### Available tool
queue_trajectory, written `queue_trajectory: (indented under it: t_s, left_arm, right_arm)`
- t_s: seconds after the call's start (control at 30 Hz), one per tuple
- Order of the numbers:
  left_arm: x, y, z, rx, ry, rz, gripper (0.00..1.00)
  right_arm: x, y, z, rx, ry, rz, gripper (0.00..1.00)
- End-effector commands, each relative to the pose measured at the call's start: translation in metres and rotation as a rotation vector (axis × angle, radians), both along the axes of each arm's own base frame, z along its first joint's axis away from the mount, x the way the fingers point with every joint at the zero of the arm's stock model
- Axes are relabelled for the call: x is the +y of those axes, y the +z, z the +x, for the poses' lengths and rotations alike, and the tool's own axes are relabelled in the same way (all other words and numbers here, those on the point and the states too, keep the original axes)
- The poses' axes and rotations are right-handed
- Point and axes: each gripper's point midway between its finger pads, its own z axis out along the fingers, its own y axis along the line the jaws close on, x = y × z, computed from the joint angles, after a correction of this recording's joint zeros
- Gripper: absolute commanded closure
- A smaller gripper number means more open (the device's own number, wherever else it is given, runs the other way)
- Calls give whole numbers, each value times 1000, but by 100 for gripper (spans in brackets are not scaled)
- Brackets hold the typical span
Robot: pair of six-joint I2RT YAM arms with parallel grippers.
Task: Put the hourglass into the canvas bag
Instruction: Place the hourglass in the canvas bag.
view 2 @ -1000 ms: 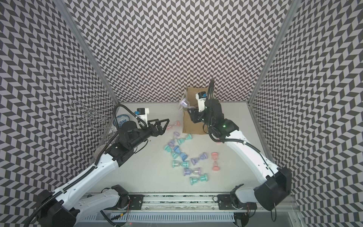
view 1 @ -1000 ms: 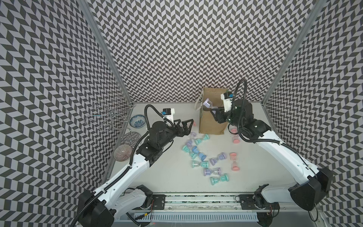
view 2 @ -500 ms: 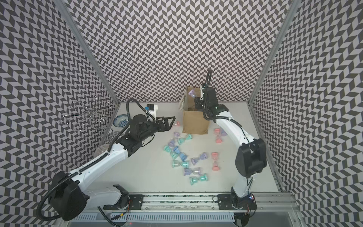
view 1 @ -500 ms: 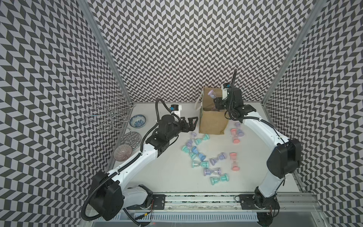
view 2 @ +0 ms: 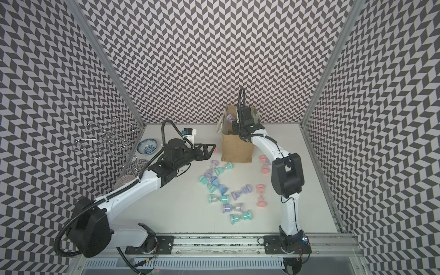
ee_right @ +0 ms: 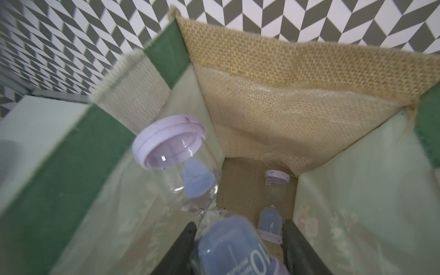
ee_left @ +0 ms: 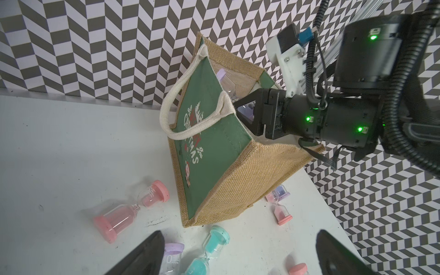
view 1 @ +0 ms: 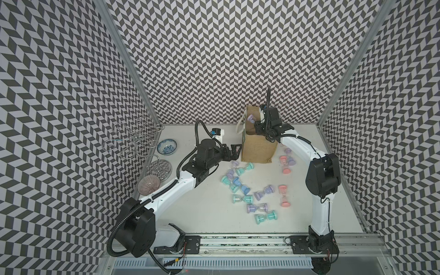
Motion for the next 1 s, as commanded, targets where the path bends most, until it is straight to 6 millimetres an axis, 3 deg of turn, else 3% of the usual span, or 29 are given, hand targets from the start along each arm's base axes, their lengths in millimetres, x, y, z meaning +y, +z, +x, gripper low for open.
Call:
queue_trajectory:
  t_s: [0.0, 0.33, 0.53, 0.97]
  left_arm:
    - [-8, 15, -1, -49, -44, -7, 1]
    - [-11, 7, -5, -31, -74, 5, 1]
    - [-8, 8, -6, -36, -61, -3, 1]
    - [2, 9, -5, -41, -6, -2, 1]
  right_arm:
    - [-4, -9, 9, 0, -7, -32, 64]
    - [2, -81, 0, 171, 18, -50, 57]
    - [6, -103, -3, 223, 22, -31, 55]
    - [4, -76, 3, 153, -14, -3, 32]
